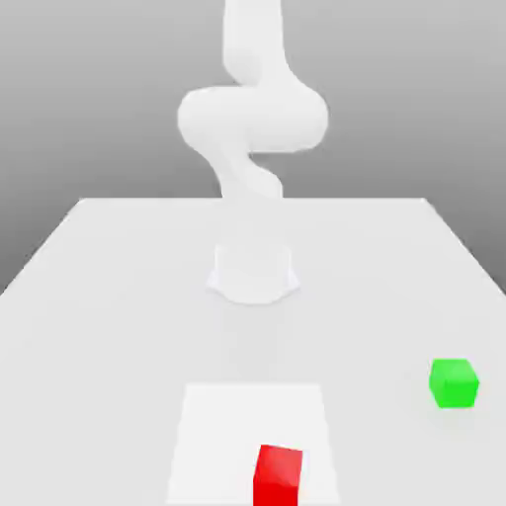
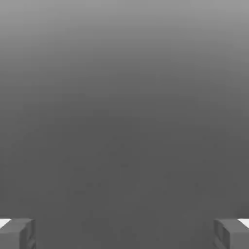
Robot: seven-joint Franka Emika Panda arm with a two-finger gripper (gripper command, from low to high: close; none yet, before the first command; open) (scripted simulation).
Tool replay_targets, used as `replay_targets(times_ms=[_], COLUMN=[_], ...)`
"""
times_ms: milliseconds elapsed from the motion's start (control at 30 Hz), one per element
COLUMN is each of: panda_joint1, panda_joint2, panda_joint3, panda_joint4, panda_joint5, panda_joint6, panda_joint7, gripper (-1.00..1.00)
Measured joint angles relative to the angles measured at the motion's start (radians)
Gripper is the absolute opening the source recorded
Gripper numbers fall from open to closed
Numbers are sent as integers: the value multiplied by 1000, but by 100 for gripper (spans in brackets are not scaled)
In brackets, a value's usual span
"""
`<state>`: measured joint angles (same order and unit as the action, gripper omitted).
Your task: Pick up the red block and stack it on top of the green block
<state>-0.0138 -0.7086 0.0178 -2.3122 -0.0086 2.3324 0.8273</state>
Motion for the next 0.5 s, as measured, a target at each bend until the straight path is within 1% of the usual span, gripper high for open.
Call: replay_targets(times_ms=[500], panda_joint1=[-48], panda_joint2=[551], panda_joint3=[73], panda_joint4=[-73], panda_joint5=[-62], panda_joint6=[195], panda_joint7=[172], gripper=[0])
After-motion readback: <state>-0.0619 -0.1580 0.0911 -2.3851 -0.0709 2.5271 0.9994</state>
